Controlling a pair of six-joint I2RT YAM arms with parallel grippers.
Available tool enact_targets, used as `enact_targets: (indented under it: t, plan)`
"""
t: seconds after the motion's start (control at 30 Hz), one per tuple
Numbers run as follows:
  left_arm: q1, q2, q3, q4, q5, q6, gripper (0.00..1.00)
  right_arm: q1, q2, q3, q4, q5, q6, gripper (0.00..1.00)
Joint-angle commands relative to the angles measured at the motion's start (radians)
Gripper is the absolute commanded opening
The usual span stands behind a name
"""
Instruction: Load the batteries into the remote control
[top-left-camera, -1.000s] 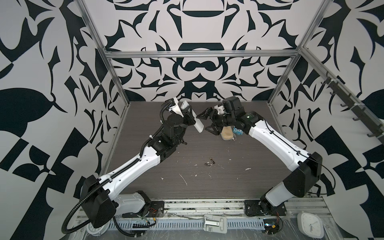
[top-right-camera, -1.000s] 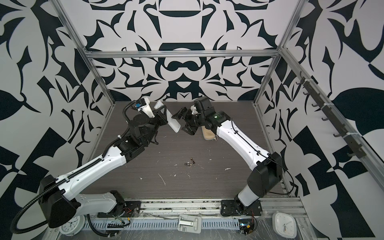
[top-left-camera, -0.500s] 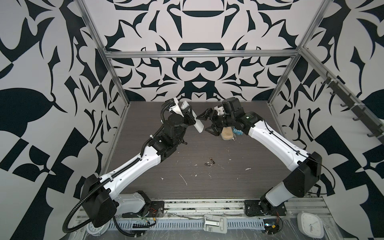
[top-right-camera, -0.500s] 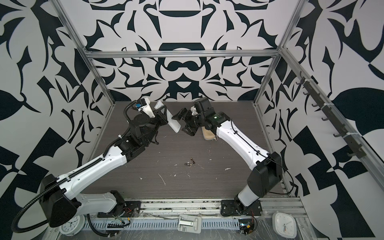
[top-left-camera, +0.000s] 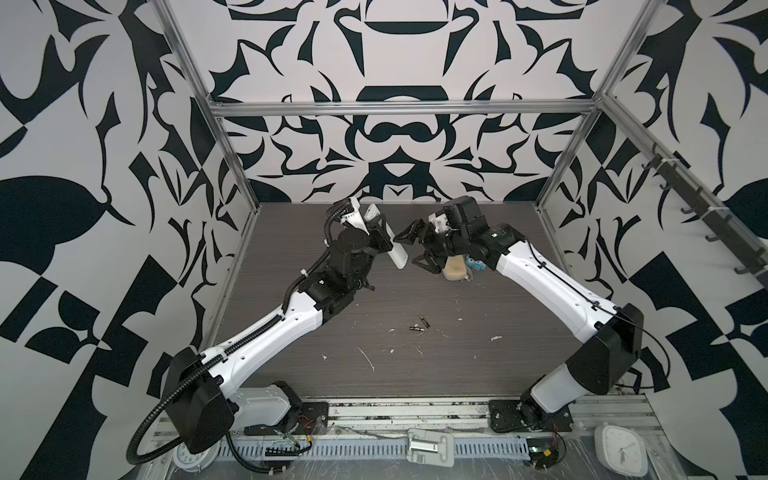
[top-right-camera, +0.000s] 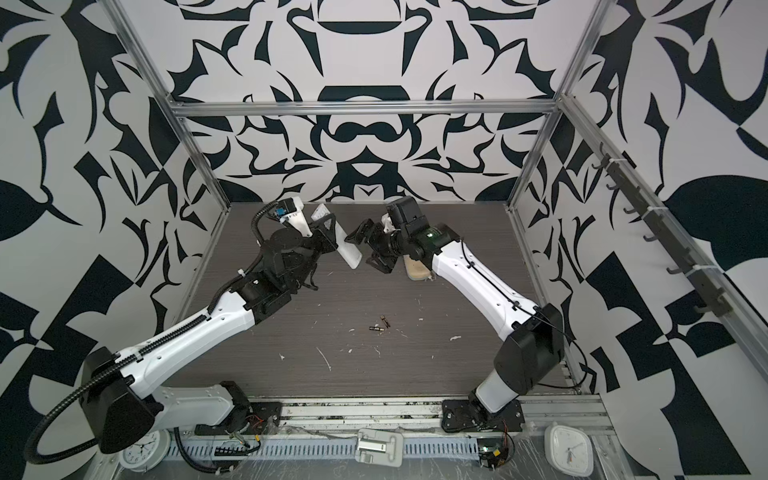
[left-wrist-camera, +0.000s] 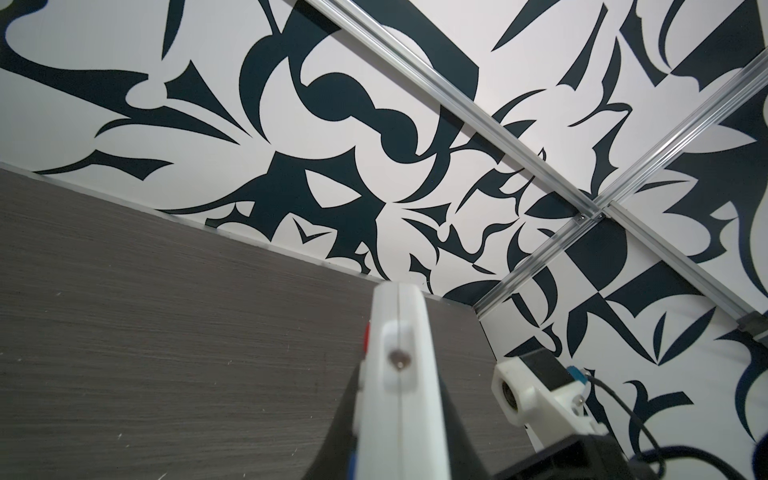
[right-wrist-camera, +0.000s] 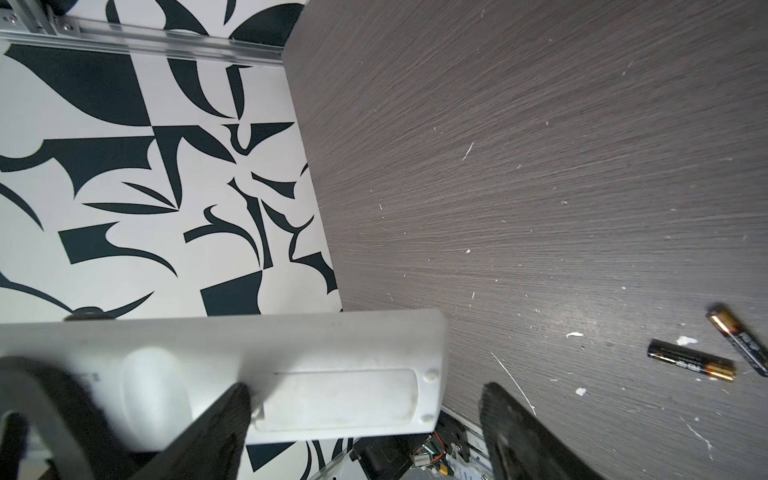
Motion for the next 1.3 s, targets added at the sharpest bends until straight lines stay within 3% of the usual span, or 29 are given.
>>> enact_targets:
  t: [0.0, 0.67, 1.27]
  plan:
    - [-0.004, -0.006, 0.023, 0.101, 0.004, -0.004, 0.00, 0.016, 0.036, 0.022, -0.123, 0.036, -0.062, 0.89]
    - [-0.018, -0.012, 0.071, -0.029, -0.030, 0.150, 0.00, 0.016, 0.051, 0.088, -0.244, 0.104, -0.162, 0.86]
    - [-0.019, -0.022, 0.046, -0.025, -0.020, 0.138, 0.00, 0.017, 0.047, 0.119, -0.199, 0.096, -0.192, 0.85]
